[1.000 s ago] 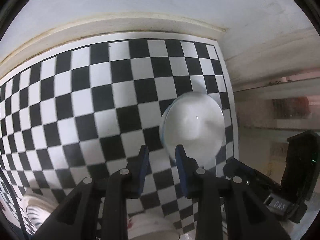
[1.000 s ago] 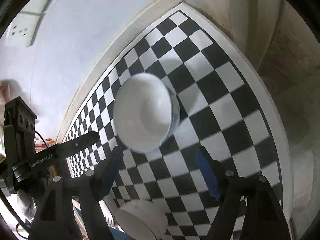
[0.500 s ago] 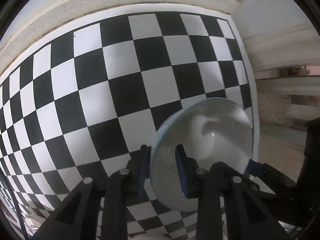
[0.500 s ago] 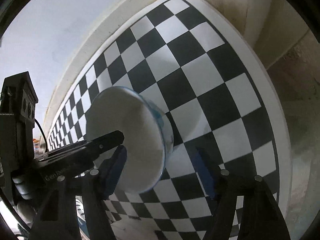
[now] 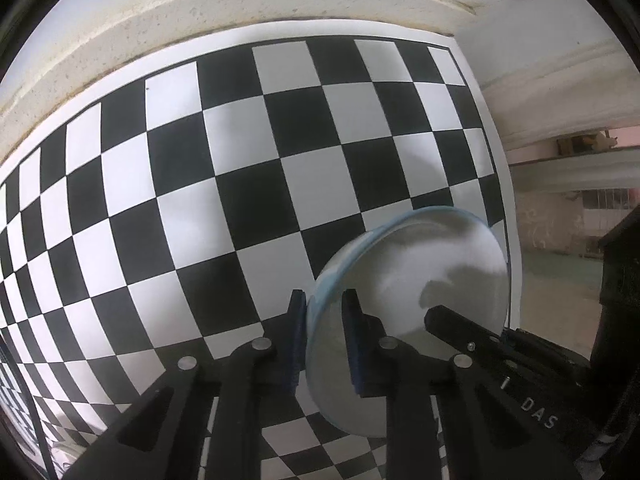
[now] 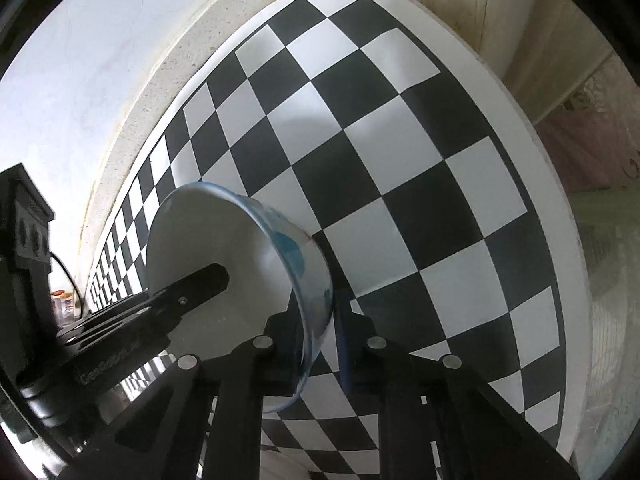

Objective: Organize plates and bowls
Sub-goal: 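Move both grippers to the blue-dotted bowl, then grip the rim of the blue-dotted bowl with both grippers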

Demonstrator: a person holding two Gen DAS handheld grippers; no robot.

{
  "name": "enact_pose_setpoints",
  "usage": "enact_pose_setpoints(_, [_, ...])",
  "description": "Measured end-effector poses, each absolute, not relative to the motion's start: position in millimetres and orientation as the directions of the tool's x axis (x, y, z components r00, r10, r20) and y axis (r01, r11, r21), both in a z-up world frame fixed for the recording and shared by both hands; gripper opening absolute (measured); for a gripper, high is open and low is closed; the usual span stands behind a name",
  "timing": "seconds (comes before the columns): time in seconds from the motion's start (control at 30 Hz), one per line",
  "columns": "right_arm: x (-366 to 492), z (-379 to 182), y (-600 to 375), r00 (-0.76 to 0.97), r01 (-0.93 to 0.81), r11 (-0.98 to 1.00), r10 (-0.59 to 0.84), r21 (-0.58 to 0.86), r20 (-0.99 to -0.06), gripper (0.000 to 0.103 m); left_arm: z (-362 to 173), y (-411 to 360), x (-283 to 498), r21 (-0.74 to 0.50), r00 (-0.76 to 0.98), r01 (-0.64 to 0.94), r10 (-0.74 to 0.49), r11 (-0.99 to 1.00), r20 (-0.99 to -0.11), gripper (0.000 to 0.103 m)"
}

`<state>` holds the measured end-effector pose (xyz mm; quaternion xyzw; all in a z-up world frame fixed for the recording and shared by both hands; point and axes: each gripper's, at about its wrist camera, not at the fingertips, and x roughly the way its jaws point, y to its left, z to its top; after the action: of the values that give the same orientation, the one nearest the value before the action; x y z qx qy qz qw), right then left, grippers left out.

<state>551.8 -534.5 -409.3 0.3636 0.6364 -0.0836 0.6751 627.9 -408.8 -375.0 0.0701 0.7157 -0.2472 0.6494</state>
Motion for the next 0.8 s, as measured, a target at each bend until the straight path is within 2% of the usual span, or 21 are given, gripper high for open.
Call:
enact_pose_setpoints(0.33, [548.4,-392.1,-527.6,0.197,0.552,0.738,0.336,0.387,-0.921,0.012,-351.5,-414.2,623.6,-0.271,-0.108,0.443,-0.249,0.855,-0.962,0.016])
enact_pose_setpoints(0.7, [542.6,-347.0,-503.8,0.236,0.509,0.767,0.313,0.392,-0.920,0.012,-300.8,-368.1,615.2,-0.273,-0.056,0.453,-0.279,0.849,-0.959,0.016])
enact_pose_setpoints(0.8, [537.1,-334.7,-492.7,0.240,0.499,0.779,0.297,0.380,-0.924,0.012,-290.2,-358.1,606.8,-0.263,-0.041,0.460,-0.276,0.848,-0.960,0.009])
